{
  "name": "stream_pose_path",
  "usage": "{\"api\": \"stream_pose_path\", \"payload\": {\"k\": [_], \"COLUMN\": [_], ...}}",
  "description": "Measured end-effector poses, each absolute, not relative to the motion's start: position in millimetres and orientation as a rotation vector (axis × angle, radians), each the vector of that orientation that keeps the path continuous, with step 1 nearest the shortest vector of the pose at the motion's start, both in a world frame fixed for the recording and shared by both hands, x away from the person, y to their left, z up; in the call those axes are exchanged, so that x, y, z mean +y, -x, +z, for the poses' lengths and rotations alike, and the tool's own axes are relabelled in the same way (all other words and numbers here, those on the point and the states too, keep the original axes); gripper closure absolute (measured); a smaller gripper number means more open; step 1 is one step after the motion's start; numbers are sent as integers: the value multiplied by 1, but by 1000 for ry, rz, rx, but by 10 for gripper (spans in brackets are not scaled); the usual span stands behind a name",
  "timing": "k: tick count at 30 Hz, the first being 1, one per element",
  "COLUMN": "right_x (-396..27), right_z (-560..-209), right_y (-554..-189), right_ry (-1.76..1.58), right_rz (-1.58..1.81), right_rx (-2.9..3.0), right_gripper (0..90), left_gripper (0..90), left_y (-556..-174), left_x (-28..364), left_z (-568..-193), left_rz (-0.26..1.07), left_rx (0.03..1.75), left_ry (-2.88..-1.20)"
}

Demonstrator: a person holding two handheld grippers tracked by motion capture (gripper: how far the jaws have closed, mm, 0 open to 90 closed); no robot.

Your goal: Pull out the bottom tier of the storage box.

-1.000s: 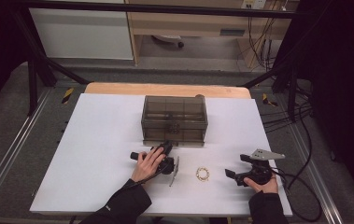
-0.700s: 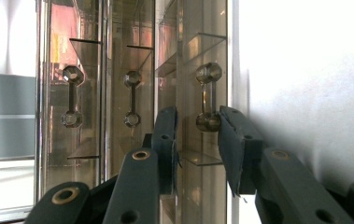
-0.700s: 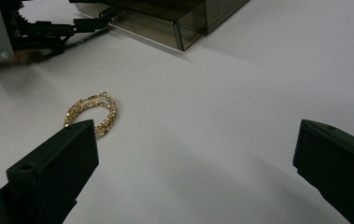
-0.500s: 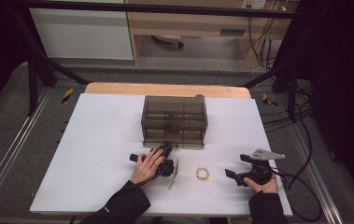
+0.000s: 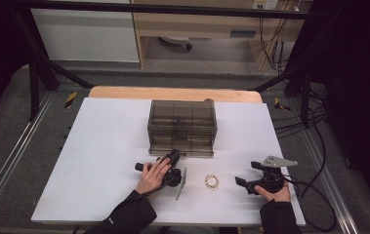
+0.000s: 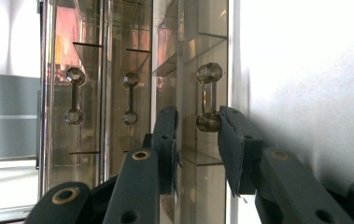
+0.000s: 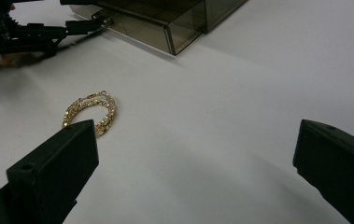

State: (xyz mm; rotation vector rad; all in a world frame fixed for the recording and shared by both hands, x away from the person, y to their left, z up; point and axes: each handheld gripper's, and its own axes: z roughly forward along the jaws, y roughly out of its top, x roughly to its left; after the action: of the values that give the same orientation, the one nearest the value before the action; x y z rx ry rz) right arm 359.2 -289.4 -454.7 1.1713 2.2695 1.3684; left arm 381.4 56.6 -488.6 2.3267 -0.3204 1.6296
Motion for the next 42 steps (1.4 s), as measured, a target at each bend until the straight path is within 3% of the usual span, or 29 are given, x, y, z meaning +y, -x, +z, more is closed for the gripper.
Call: {"api": "stream_pose_path", "payload": {"k": [42], "right_x": [-290], "right_z": [-454], "right_y": [-359], "right_ry": [-1171], "right_rz": [1369], "right_rx": [2269], "right_gripper": [6], "left_gripper": [685], "left_y": [-366], "left_x": [57], "left_z": [-490], "left_rz": [1627], "left_rx": [-304], "left_ry": [-2316]}}
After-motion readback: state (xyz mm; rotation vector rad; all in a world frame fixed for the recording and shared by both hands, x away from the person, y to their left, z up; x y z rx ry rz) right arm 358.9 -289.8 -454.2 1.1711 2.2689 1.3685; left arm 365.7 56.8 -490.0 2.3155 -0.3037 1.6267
